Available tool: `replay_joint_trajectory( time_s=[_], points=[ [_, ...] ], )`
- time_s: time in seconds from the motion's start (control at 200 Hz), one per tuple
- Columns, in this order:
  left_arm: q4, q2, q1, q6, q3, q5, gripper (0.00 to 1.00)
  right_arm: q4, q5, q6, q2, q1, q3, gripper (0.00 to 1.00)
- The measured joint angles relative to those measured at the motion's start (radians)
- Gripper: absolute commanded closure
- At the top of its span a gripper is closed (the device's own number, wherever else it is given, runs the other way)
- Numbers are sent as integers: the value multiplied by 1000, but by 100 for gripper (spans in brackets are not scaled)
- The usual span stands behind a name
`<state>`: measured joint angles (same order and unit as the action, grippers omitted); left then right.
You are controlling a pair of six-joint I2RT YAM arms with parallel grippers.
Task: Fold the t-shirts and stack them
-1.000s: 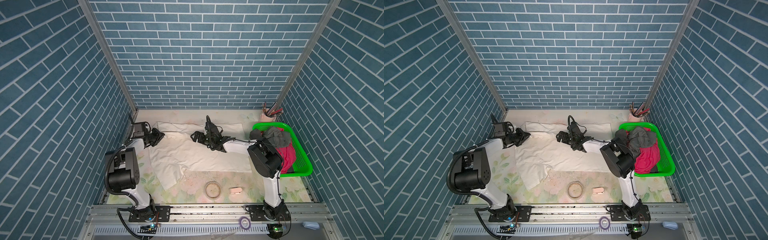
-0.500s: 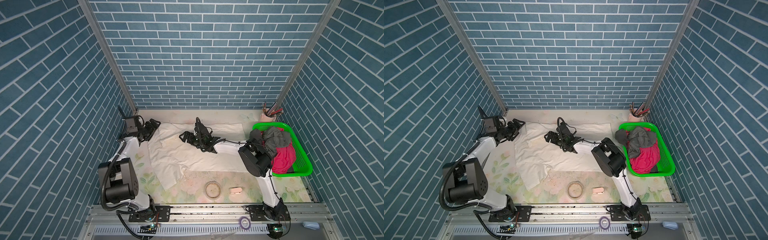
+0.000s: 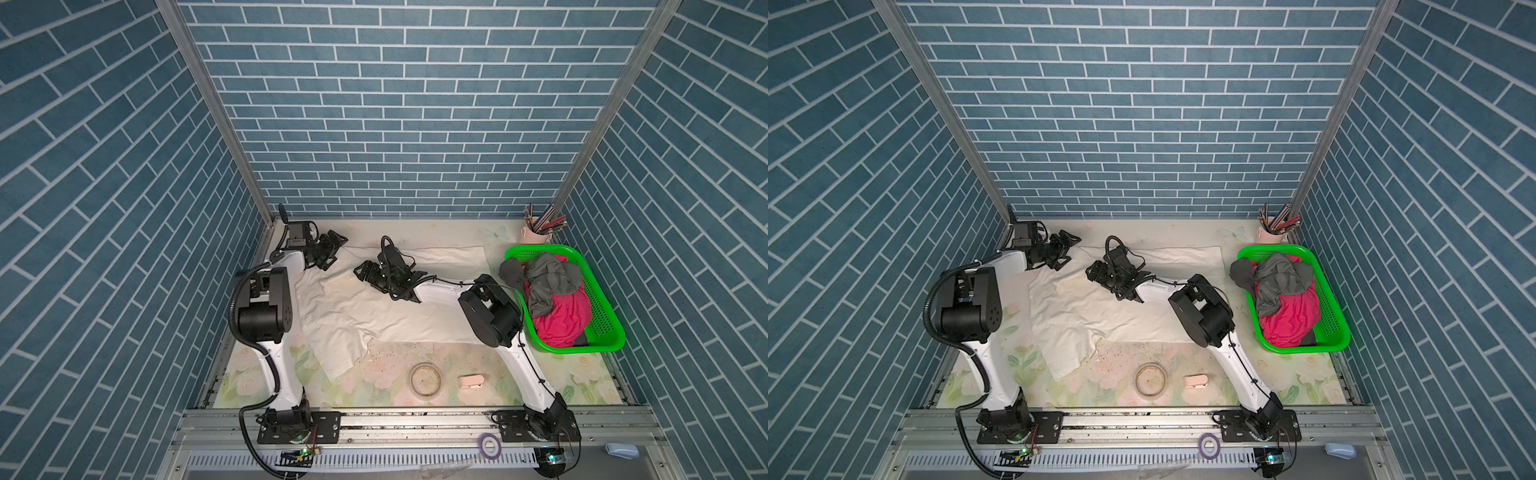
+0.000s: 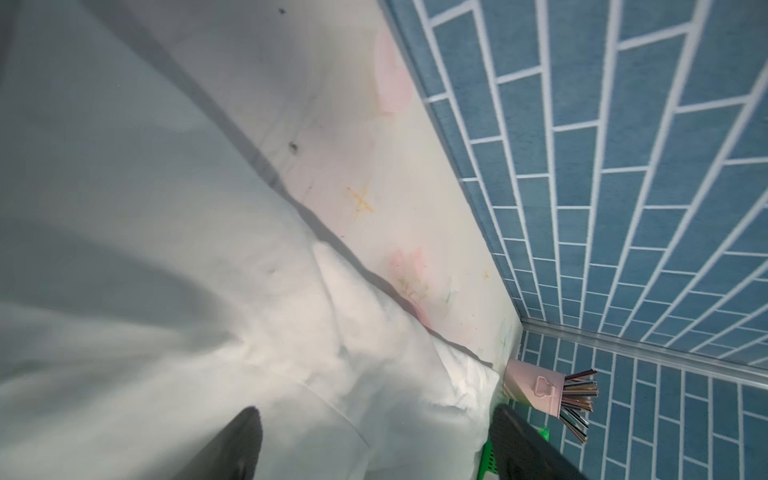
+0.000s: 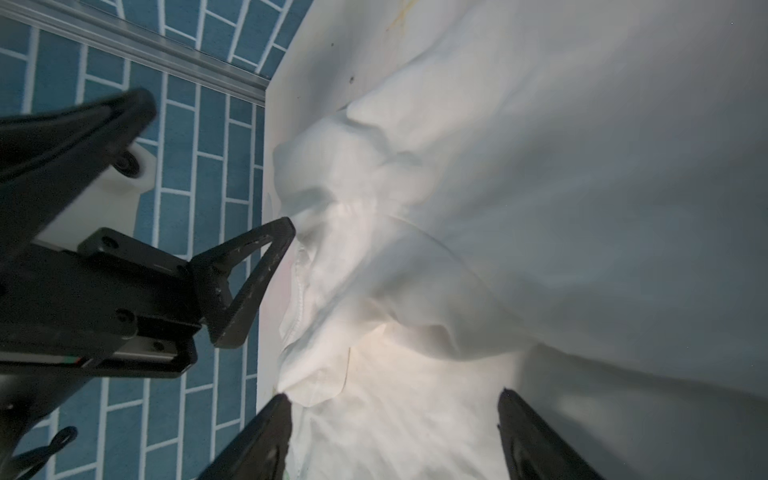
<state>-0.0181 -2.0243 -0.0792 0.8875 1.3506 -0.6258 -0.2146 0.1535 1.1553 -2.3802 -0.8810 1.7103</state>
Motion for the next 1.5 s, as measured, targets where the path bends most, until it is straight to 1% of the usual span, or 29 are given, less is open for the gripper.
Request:
replay_joint_trajectory(
  time_s=[0.245,0.37,0.49,0.575,0.705,0.78,0.86,1.02,1.11,1.26,1.415,1.5],
  points=[
    [8,-80,-43,-1,11,3,12,30,-14,20,-73,-8,117,32],
    [16,-97,-55,-6,31,-5,12,35,-27,40,-100,-11,142,42],
    [16,-98,-56,-14,31,-3,12,35,-51,67,-104,-12,143,53],
    [16,-98,-58,-20,31,-2,12,36,-68,82,-112,-12,146,58],
    [16,-99,-60,-23,31,-3,12,54,-95,105,-136,-14,190,77],
    [16,-99,-60,-24,31,-3,12,64,-113,119,-148,-15,211,90],
    [16,-99,-60,-27,31,-3,12,75,-128,122,-154,-15,222,100],
    [17,-104,-63,-31,34,-9,12,79,-144,114,-151,-16,214,100],
    [18,-108,-66,-32,38,-16,12,76,-146,91,-121,-17,156,100],
    [18,-112,-69,-38,42,-23,12,82,-137,11,-63,-17,94,100],
    [17,-112,-69,-44,42,-23,12,94,-102,-69,-10,-17,80,100],
    [17,-112,-69,-47,42,-23,12,91,-87,-95,40,-18,24,98]
  ],
)
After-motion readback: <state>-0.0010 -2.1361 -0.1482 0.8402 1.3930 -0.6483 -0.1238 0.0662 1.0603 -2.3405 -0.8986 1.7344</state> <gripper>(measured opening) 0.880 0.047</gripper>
